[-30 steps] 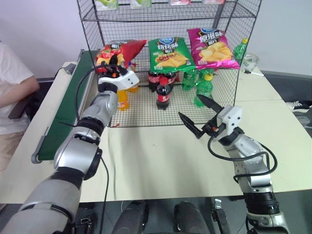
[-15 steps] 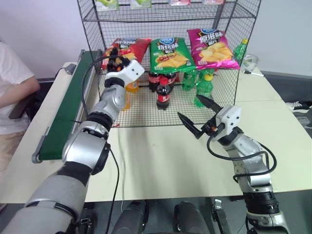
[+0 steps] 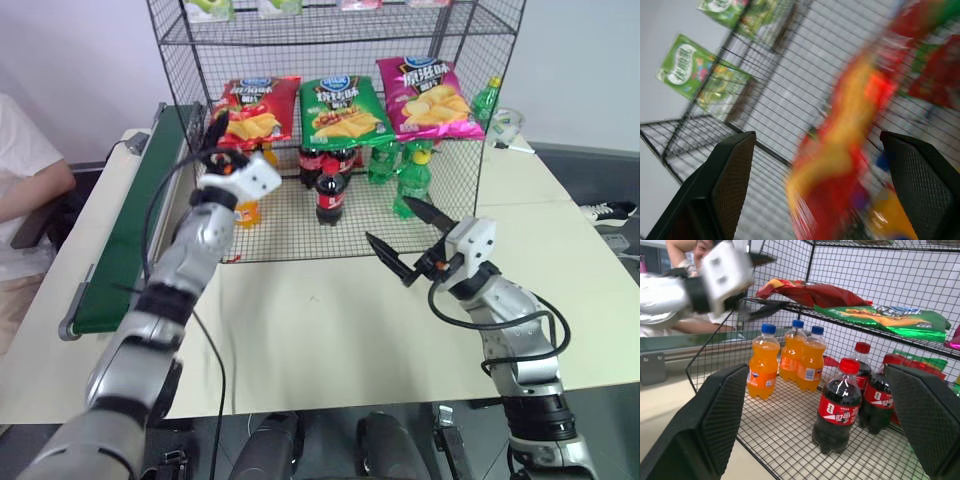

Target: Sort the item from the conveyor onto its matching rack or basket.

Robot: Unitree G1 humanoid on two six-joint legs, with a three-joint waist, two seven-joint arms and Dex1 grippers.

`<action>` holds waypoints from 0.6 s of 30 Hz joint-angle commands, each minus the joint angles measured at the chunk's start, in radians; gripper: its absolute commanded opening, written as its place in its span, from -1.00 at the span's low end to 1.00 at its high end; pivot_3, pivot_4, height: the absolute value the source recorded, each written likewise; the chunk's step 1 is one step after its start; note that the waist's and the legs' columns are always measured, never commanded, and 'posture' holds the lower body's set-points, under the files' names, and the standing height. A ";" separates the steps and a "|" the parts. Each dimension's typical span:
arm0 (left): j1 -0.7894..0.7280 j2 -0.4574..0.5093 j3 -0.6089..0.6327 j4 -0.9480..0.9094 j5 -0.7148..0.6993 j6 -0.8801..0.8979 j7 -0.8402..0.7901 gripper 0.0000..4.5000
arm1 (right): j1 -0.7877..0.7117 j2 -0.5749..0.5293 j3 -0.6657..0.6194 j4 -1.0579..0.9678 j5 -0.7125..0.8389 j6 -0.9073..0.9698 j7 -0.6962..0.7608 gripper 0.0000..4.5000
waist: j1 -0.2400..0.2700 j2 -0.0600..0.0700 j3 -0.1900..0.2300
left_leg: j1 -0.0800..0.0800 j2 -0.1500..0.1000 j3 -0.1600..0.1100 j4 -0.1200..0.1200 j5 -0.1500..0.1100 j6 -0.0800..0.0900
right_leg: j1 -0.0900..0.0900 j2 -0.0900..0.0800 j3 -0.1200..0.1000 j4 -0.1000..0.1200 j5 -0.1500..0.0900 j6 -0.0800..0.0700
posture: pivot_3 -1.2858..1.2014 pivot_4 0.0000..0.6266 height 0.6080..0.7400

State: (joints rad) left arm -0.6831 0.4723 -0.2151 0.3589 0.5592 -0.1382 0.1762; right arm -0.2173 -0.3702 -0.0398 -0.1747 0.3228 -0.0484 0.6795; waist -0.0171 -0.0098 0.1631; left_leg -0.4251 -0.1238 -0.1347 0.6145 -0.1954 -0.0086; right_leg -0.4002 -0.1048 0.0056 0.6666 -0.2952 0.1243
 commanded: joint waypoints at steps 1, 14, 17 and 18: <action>0.089 0.059 0.113 -0.296 -0.041 0.094 -0.112 0.85 | -0.009 -0.005 -0.007 -0.026 0.021 -0.010 0.012 1.00 | 0.003 0.000 0.000 | 0.000 0.000 0.000 0.000 0.000 0.000 | 0.000 0.000 0.001 0.000 0.000 0.000 | 0.03 -0.52 1.00; 0.484 0.074 0.567 -0.581 -0.906 0.375 -0.711 0.85 | 0.040 -0.134 -0.115 0.050 0.074 -0.044 0.143 1.00 | 0.003 0.001 -0.001 | 0.002 0.002 0.000 0.000 -0.001 0.001 | 0.002 0.001 0.001 -0.001 0.000 -0.001 | 0.03 -0.52 1.00; 0.594 0.139 0.601 -0.593 -0.897 0.314 -0.795 0.85 | 0.085 -0.195 -0.159 0.030 0.107 -0.027 0.195 1.00 | 0.007 0.001 -0.001 | 0.003 0.002 0.001 0.000 -0.001 0.001 | 0.003 0.000 0.001 -0.002 0.000 -0.001 | 0.03 -0.52 1.00; 0.630 0.158 0.604 -0.591 -0.862 0.269 -0.803 0.85 | 0.106 -0.216 -0.174 0.021 0.113 -0.026 0.210 1.00 | 0.010 0.001 -0.001 | 0.003 0.001 0.001 0.000 -0.001 0.001 | 0.004 0.000 0.001 -0.002 0.000 -0.001 | 0.03 -0.52 1.00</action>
State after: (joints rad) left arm -0.0782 0.6042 0.3611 -0.2017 -0.3315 0.2029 -0.5958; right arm -0.1310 -0.5574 -0.1650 -0.1133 0.4037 -0.0704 0.8620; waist -0.0067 -0.0086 0.1625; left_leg -0.4218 -0.1225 -0.1338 0.6143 -0.1966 -0.0071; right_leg -0.3955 -0.1068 0.0071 0.6635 -0.2954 0.1231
